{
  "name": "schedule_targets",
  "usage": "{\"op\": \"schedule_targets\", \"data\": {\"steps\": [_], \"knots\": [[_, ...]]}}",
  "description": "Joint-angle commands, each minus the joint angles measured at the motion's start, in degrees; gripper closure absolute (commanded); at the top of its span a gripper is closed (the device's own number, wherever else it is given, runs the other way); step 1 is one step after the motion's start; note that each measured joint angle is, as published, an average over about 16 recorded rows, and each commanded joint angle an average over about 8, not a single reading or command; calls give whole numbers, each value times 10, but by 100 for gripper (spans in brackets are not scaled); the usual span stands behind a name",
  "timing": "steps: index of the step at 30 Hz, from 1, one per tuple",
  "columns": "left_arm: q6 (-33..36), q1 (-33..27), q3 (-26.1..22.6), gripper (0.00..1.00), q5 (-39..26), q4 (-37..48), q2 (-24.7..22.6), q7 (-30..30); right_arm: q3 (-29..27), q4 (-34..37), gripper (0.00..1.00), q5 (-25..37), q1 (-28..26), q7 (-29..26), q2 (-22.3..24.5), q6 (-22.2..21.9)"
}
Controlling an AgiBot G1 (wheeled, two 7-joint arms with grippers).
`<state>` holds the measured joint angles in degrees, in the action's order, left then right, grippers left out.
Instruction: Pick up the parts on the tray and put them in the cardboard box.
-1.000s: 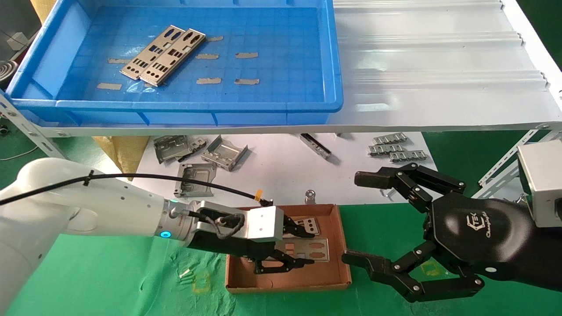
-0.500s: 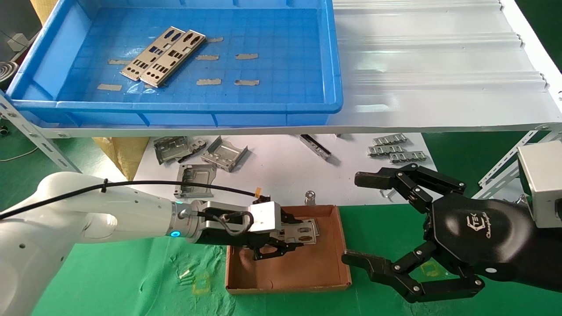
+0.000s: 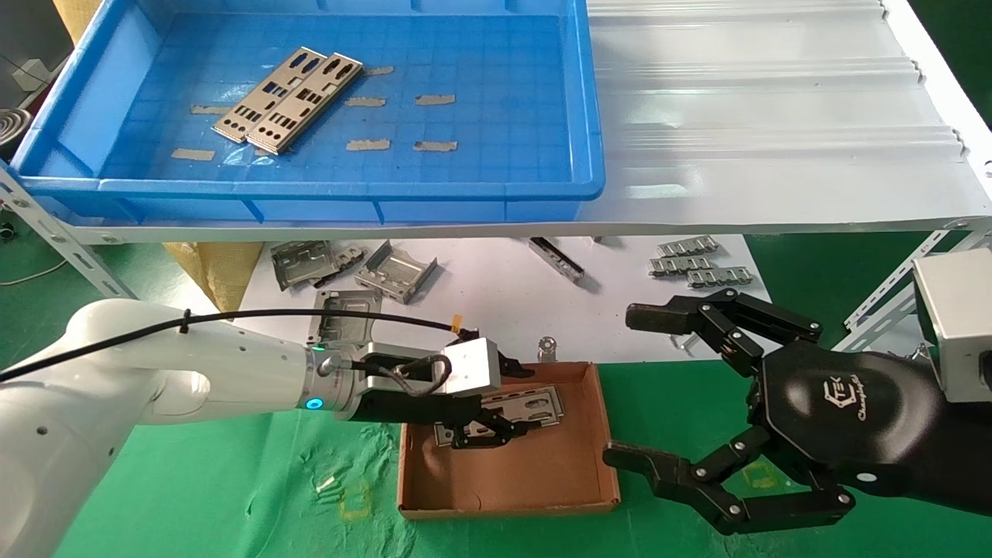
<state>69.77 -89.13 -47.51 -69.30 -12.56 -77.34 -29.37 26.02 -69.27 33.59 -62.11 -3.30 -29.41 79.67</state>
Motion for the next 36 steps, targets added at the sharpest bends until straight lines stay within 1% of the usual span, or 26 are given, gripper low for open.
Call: {"op": "schedule_targets", "data": {"steps": [1, 4, 12, 15, 19, 27, 36], "knots": [[2, 0, -2, 0, 4, -2, 0, 2, 0, 0, 0, 0, 0, 0, 0, 0], [34, -3, 2, 0, 18, 3, 4, 12, 0, 0, 0, 0, 0, 0, 0, 0], [144, -15, 23, 0, 65, 27, 25, 32, 0, 0, 0, 0, 0, 0, 0, 0], [169, -16, 28, 0, 75, 33, 30, 35, 0, 0, 0, 0, 0, 0, 0, 0], [181, -15, 31, 0, 81, 37, 32, 37, 0, 0, 0, 0, 0, 0, 0, 0], [169, -11, 33, 0, 79, 24, 36, 40, 0, 0, 0, 0, 0, 0, 0, 0], [168, 25, 68, 0, 103, -56, 85, 86, 0, 0, 0, 0, 0, 0, 0, 0]]}}
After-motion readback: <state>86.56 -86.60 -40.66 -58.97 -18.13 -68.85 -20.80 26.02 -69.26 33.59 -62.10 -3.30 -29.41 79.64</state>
